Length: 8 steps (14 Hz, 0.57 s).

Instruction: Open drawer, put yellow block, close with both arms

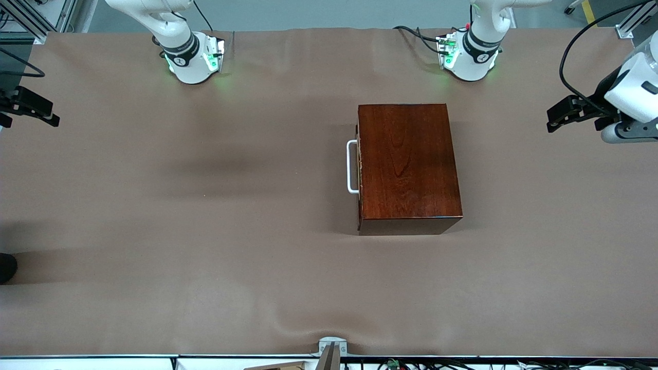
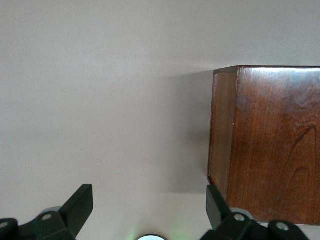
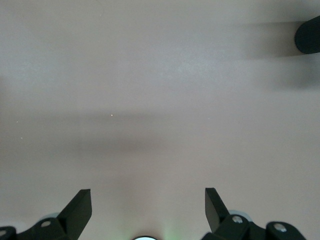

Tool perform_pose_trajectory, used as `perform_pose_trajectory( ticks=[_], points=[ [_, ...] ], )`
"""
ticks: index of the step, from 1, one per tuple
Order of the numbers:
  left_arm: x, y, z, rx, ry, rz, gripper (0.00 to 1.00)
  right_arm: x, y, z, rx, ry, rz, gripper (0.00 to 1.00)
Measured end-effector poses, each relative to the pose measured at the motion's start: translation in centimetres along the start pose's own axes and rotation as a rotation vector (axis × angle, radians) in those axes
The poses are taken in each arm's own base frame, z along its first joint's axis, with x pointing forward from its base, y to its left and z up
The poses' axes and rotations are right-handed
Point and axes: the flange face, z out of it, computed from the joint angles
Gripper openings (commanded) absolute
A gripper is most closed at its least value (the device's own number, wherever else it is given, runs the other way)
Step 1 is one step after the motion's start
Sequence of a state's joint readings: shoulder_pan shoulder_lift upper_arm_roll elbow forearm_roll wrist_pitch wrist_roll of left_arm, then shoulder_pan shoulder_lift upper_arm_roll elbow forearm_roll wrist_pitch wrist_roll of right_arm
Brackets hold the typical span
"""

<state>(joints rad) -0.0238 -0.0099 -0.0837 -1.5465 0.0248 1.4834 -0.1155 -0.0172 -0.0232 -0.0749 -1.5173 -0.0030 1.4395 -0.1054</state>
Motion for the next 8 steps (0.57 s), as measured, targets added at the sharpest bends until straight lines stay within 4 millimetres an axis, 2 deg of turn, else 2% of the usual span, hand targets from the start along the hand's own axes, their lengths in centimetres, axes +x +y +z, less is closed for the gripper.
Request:
perform_pose_trajectory(
  ticks=[5,8],
  points=[
    [-0.5,-0.3,-1.2,-0.002,0.024,-0.004,1.00,0.0,0.0,0.0,0.000,0.000,0.000,1.00],
    [-0.6,-0.3,-1.3,-0.001,0.019,-0.004,1.00,0.0,0.0,0.0,0.000,0.000,0.000,1.00]
  ],
)
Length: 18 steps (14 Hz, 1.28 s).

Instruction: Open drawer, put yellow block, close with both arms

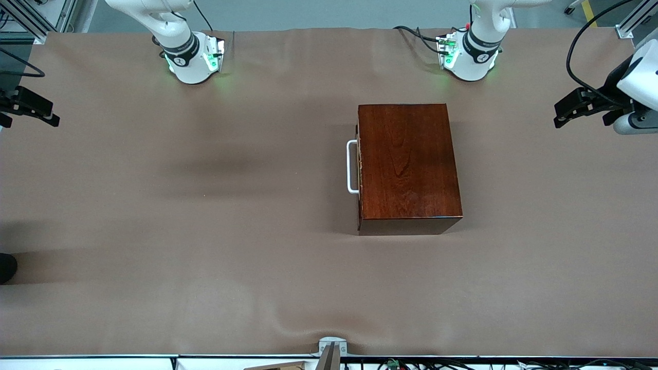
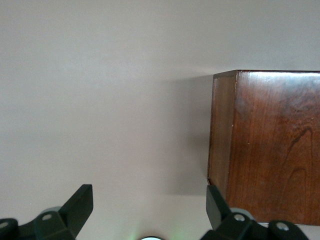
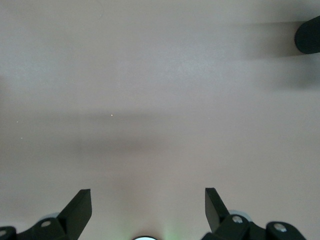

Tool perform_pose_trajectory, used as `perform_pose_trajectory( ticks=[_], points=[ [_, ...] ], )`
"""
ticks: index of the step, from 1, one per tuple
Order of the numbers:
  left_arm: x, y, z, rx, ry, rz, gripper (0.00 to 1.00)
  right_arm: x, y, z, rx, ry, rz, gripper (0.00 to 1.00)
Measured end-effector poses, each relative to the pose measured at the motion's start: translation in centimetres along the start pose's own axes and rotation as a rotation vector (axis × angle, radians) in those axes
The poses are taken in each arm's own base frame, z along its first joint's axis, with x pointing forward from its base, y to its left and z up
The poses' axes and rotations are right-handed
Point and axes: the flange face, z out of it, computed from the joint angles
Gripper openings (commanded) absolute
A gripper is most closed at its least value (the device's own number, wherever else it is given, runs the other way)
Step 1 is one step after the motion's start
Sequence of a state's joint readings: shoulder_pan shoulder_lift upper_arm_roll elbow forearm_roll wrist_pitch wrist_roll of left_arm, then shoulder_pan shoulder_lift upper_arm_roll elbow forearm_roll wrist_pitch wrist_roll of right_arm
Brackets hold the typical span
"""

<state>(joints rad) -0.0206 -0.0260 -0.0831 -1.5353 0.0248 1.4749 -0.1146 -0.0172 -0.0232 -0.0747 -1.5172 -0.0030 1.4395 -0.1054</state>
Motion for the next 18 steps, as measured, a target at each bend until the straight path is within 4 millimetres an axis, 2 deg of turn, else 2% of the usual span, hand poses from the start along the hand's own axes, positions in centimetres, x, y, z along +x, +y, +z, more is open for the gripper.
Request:
perform_pose_trajectory(
  ticks=[11,18],
  points=[
    [-0.8,-0.1,-1.3,0.001,0.005,0.000,1.00,0.0,0.0,0.0,0.000,0.000,0.000,1.00],
    [-0.8,-0.1,-1.4,0.000,0.006,0.000,1.00,0.0,0.0,0.0,0.000,0.000,0.000,1.00]
  ],
)
